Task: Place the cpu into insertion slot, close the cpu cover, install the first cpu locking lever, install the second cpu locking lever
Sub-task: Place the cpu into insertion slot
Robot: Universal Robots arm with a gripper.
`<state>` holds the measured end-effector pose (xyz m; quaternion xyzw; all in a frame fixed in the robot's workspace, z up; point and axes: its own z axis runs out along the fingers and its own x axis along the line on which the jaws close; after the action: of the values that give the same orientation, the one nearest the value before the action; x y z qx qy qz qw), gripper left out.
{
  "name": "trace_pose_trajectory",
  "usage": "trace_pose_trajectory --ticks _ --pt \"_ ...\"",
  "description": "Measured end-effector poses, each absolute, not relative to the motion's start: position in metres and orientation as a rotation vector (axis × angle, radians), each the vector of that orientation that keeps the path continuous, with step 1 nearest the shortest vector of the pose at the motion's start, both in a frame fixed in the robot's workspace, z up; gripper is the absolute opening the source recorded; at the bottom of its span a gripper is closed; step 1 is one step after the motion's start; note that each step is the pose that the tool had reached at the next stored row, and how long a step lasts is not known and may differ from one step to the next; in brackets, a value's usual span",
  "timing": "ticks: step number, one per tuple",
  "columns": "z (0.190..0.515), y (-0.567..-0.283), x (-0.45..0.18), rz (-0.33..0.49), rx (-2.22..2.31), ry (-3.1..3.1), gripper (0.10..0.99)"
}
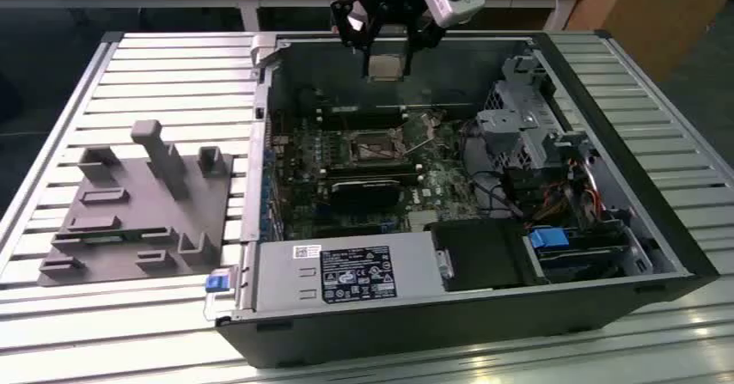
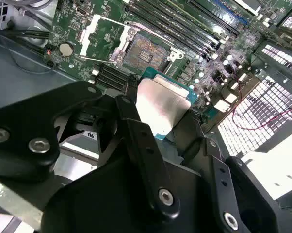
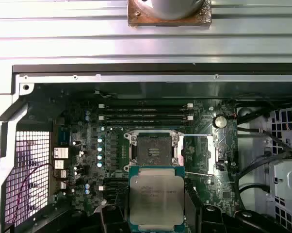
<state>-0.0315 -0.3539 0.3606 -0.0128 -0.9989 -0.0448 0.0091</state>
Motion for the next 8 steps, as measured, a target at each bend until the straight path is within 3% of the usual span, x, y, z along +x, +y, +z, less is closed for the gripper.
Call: trace_pose_trajectory --ticks 8 --pt "0.3606 -0.3539 -0.0315 -0.140 -0.042 -3.120 0.541"
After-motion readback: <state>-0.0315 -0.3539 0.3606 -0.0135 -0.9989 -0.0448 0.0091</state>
